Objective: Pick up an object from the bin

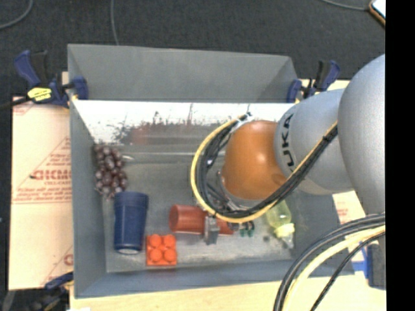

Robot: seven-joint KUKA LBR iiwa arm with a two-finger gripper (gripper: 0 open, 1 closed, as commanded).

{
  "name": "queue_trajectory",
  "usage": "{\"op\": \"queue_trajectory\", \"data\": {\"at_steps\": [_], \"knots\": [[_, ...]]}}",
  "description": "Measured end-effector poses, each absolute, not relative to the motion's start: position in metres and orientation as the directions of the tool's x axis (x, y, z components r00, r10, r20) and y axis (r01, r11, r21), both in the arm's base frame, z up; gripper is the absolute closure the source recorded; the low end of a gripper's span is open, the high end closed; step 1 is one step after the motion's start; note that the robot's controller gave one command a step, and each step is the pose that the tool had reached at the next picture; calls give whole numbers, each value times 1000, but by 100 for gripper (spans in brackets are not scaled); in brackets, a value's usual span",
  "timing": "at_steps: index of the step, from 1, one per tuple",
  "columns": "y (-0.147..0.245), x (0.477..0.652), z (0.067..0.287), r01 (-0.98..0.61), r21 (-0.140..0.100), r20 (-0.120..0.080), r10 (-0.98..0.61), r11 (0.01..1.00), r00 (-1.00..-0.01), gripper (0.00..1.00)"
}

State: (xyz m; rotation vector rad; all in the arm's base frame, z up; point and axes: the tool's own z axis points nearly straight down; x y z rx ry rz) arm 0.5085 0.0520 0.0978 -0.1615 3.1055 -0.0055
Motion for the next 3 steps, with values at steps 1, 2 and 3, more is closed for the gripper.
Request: {"op": "queue_trajectory", "data": {"at_steps": [1,2,3], "knots": [[56,503,161,-85,-4,-32,-86,996,-996,100],[64,522,246,-107,-6,-21,-107,994,-994,100],[58,517,273,-94,-5,-28,-94,996,-995,100]]}}
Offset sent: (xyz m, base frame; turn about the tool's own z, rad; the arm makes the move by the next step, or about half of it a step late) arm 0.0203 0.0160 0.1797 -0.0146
